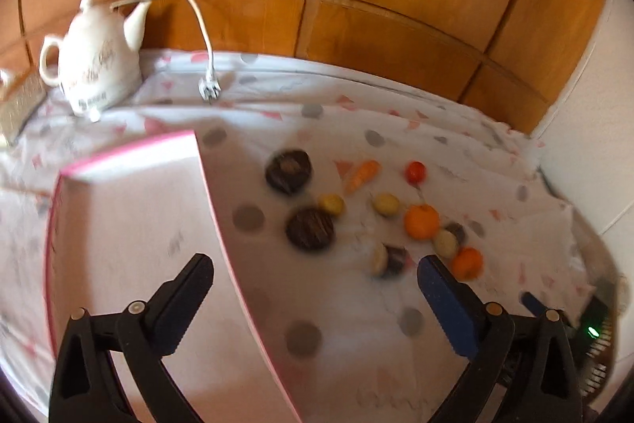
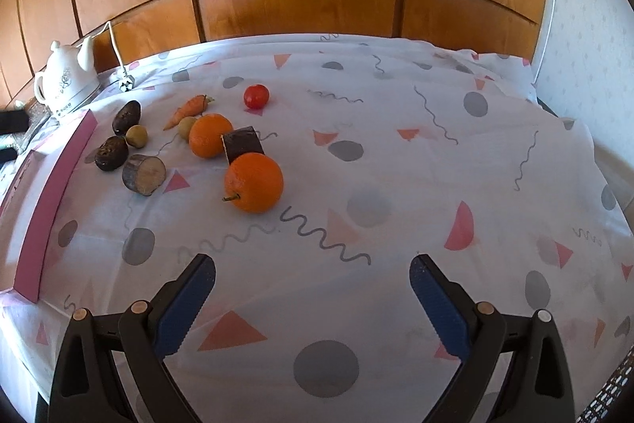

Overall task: Organize fruits
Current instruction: 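Reach the left gripper to the dark round fruit and grasp it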

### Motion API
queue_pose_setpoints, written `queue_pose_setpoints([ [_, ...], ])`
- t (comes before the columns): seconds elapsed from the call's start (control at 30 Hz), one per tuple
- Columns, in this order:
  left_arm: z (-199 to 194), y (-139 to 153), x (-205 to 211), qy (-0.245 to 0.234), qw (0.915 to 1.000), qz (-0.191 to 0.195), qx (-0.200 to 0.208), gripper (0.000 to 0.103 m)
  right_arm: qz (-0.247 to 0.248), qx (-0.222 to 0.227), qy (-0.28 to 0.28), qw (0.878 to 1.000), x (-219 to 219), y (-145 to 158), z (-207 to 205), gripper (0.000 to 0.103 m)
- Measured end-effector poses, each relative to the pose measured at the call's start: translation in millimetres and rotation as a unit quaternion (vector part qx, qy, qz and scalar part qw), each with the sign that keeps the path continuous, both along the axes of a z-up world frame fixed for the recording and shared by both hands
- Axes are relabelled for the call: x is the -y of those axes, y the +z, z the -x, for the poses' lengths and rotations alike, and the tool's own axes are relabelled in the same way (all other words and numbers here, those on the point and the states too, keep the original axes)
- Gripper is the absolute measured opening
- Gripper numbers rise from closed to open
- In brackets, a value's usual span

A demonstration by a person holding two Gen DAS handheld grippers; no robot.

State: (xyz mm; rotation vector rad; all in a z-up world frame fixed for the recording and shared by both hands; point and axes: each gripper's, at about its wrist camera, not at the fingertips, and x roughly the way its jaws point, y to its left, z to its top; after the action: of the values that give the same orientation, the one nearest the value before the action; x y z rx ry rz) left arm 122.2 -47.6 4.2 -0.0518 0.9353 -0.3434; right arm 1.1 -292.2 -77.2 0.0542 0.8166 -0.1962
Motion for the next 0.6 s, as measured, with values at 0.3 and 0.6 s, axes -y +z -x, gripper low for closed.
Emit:
queue_pose_setpoints([
  [0.3, -82, -18, 18, 0.001, 0.9983, -0.051, -0.028, 0.083, -0.002, -0.013, 0.001, 1.000, 4, -9, -4, 0.100],
  [0.6, -129, -52, 34, 0.009, 0.9958, -0.064, -0.065, 0.072, 0.004, -0.010, -0.023, 1.000, 20, -15, -2, 0.100],
])
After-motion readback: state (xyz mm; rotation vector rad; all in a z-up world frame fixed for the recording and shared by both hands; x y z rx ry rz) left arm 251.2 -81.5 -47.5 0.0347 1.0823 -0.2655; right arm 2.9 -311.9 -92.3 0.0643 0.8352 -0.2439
